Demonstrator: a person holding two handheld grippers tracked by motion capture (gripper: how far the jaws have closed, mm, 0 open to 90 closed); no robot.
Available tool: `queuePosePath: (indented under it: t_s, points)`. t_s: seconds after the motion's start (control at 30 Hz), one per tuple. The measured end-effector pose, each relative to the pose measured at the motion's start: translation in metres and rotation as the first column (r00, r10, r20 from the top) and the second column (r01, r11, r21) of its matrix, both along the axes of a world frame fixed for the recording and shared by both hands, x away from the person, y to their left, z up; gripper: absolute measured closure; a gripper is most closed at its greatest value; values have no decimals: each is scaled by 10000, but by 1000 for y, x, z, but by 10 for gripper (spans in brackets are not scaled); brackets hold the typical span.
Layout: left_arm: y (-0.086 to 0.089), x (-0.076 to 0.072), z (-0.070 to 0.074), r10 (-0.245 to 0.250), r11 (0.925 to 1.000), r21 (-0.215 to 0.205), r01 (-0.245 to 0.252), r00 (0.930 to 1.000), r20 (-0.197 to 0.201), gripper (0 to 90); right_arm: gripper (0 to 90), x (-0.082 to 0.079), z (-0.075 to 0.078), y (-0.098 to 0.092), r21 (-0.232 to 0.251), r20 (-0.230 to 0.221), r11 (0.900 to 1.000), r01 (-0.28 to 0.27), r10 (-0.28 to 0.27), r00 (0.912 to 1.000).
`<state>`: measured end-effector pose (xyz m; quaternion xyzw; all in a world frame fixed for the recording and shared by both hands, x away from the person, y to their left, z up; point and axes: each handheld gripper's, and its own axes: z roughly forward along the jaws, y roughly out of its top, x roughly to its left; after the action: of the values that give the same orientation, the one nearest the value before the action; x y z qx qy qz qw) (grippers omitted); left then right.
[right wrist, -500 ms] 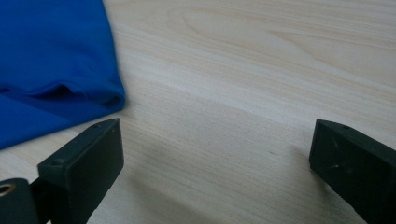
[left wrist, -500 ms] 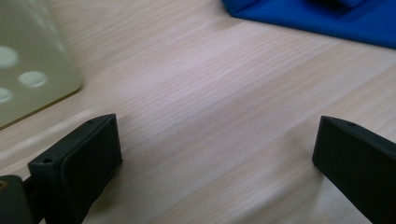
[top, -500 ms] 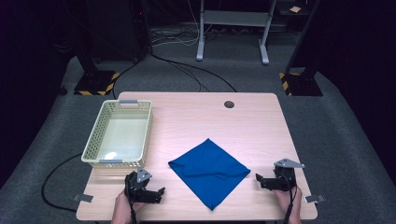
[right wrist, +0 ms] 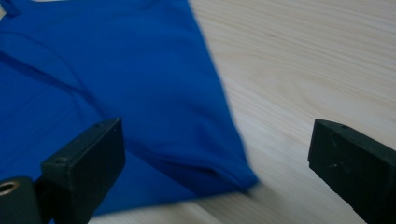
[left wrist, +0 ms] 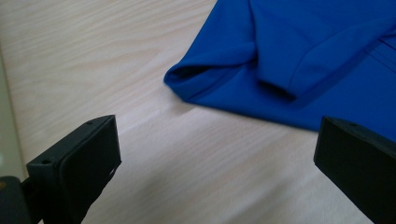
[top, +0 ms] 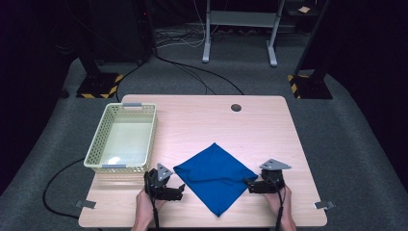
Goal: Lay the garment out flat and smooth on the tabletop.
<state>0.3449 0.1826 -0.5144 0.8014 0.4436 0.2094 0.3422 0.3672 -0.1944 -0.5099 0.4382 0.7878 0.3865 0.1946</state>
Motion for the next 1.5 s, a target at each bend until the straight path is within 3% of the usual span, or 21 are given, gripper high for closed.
queuePosePath:
  t_s: [0.13,0.23,0.3,0.5,0.63,0.77,1.0,1.13,1.3,1.4,1.43,1.5]
  points:
    - [-15,9,-6,0,9999,-120,-3,9998,-218,1,35,10,-5,37,-577,-253,9954,-770,756,9968]
    - [-22,12,-10,52,10000,45,-51,9994,-355,1,29,14,-16,52,-1072,-563,9893,-993,937,9940]
    - [-27,11,-13,6,10000,-49,-8,9993,-369,1,37,14,-19,52,-706,-631,9929,-961,917,9938]
    - [-34,9,-17,-78,9998,-175,72,9994,-323,1,43,10,-15,49,-875,-582,9916,-953,904,9942]
    - [-34,9,-17,-189,9996,-195,182,9990,-408,0,44,9,-2,60,-805,-293,9898,-1177,1157,9929]
    - [-34,9,-18,-188,9996,-205,180,9990,-399,1,57,13,7,87,-782,-252,9803,-1814,1800,9833]
    - [-34,9,-18,-198,9996,-197,191,9990,-409,1,91,22,4,132,-855,-550,9584,-2725,2685,9617]
    - [-34,9,-18,-201,9996,-190,193,9990,-408,1,160,21,2,146,-1005,-531,9469,-3053,3014,9520]
    - [-34,9,-18,-195,9996,-204,187,9990,-394,1,320,18,1,159,-1286,-540,9336,-3343,3300,9424]
    - [-34,9,-18,-195,9996,-204,187,9990,-394,1,435,16,-1,164,-1515,-580,9307,-3330,3279,9429]
    - [-34,9,-18,-196,9996,-202,188,9990,-393,1,531,16,-2,165,-1651,-491,9334,-3186,3149,9479]
    - [-34,9,-18,-209,9996,-192,201,9990,-386,1,574,16,-2,164,-1613,-439,9354,-3145,3116,9492]
